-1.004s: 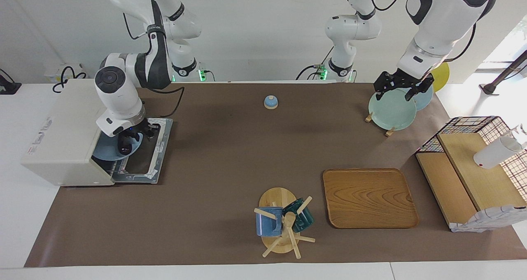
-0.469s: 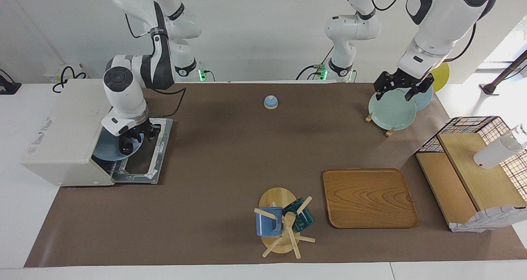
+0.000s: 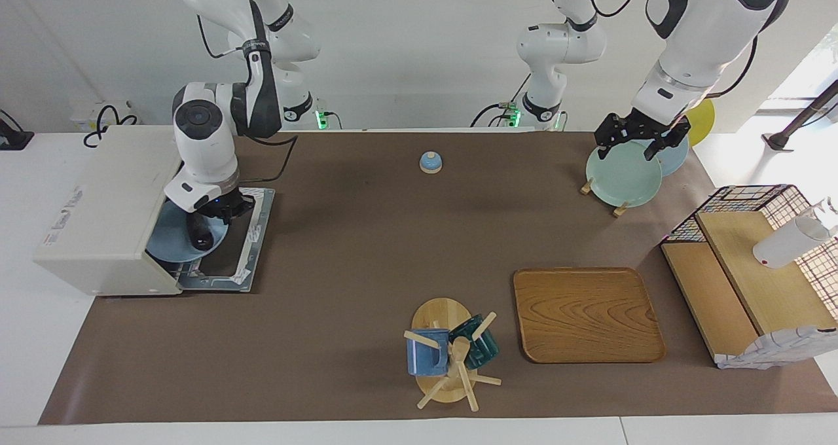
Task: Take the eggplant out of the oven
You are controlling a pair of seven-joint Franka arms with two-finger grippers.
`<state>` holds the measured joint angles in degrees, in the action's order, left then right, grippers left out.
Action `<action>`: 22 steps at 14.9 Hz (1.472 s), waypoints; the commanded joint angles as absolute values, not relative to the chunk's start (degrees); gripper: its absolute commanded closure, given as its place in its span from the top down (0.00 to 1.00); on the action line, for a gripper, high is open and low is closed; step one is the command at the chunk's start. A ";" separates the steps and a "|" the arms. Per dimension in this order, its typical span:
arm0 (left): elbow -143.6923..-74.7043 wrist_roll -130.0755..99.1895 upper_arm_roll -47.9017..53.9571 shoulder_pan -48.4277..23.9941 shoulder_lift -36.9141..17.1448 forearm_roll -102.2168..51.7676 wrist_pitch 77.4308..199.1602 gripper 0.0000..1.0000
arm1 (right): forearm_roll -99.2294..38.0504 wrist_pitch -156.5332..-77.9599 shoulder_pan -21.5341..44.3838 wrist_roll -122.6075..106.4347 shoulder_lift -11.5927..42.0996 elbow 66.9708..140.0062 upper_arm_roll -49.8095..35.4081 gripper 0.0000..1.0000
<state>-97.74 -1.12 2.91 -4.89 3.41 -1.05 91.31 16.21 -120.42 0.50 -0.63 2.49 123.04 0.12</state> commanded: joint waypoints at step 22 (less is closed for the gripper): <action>-98.09 0.00 3.08 -2.11 3.43 0.26 97.99 1.00 | 7.47 -103.00 44.91 52.73 34.01 72.16 -1.32 0.00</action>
